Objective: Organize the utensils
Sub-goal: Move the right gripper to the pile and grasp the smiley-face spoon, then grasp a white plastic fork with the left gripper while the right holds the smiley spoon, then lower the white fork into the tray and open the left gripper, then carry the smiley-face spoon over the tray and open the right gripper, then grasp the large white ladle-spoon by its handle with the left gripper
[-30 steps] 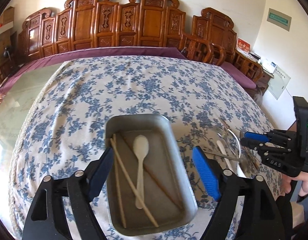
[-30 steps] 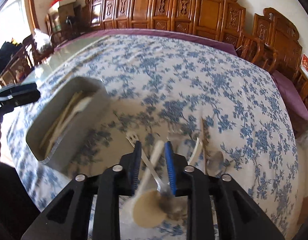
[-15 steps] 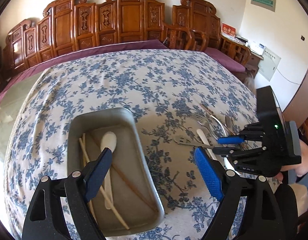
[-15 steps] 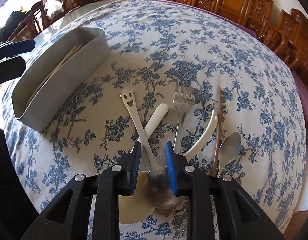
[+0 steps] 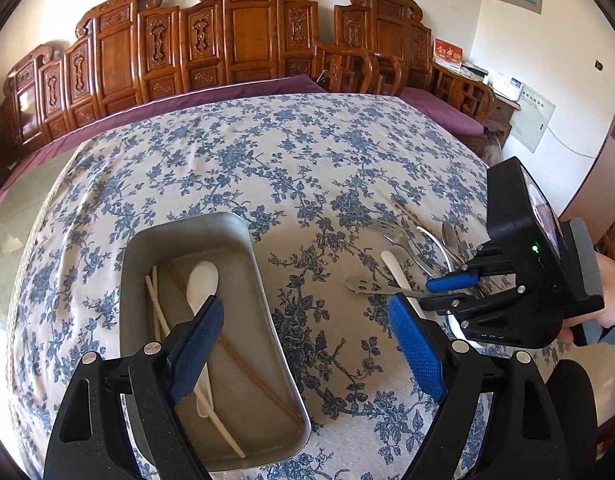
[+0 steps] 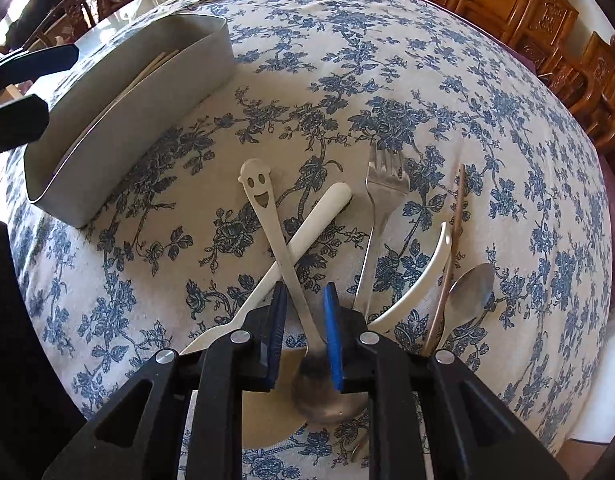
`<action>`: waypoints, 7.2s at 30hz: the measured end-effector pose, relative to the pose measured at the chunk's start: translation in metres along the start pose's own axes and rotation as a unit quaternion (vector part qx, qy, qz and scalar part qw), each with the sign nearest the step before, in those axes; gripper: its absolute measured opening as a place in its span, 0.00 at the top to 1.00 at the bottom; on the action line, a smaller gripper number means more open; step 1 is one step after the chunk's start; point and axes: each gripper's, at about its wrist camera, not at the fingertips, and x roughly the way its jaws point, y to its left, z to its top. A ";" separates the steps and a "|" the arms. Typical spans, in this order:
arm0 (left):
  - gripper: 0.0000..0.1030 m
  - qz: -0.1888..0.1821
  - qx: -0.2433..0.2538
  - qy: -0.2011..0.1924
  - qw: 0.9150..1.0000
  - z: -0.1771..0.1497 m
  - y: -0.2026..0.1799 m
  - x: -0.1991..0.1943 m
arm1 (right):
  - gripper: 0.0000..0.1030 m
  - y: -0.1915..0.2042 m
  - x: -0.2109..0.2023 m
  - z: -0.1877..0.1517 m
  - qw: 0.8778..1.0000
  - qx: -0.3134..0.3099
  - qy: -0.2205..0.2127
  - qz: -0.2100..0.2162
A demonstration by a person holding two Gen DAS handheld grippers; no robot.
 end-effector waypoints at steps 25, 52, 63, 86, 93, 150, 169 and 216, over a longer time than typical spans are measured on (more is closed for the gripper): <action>0.40 -0.024 0.024 0.018 0.999 -0.004 -0.064 0.022 | 0.93 -0.046 -0.098 -0.075 0.981 0.126 -0.144 -0.016; 0.89 -0.042 0.006 0.092 0.995 -0.015 -0.089 0.107 | 0.93 -0.065 -0.092 -0.127 0.973 0.172 -0.156 0.001; 0.93 0.003 0.047 0.093 0.995 -0.031 -0.084 0.092 | 0.93 -0.061 -0.090 -0.130 0.973 0.168 -0.156 0.000; 0.93 0.022 0.029 0.055 0.998 -0.042 -0.060 0.022 | 0.93 -0.029 -0.115 -0.120 0.974 0.131 -0.186 0.003; 0.93 0.035 0.011 0.041 0.998 -0.039 -0.041 -0.008 | 0.93 -0.013 -0.126 -0.115 0.974 0.113 -0.197 0.005; 0.84 0.087 -0.053 0.027 0.994 -0.034 0.109 -0.067 | 0.93 0.103 -0.121 -0.004 0.977 0.064 -0.200 0.034; 0.83 0.072 -0.110 -0.003 0.991 -0.058 0.150 -0.109 | 0.93 0.146 -0.076 0.090 0.980 0.073 -0.176 0.052; 0.47 0.052 -0.022 -0.015 0.998 -0.041 0.027 -0.094 | 0.71 0.014 -0.146 -0.050 0.963 0.143 -0.229 -0.019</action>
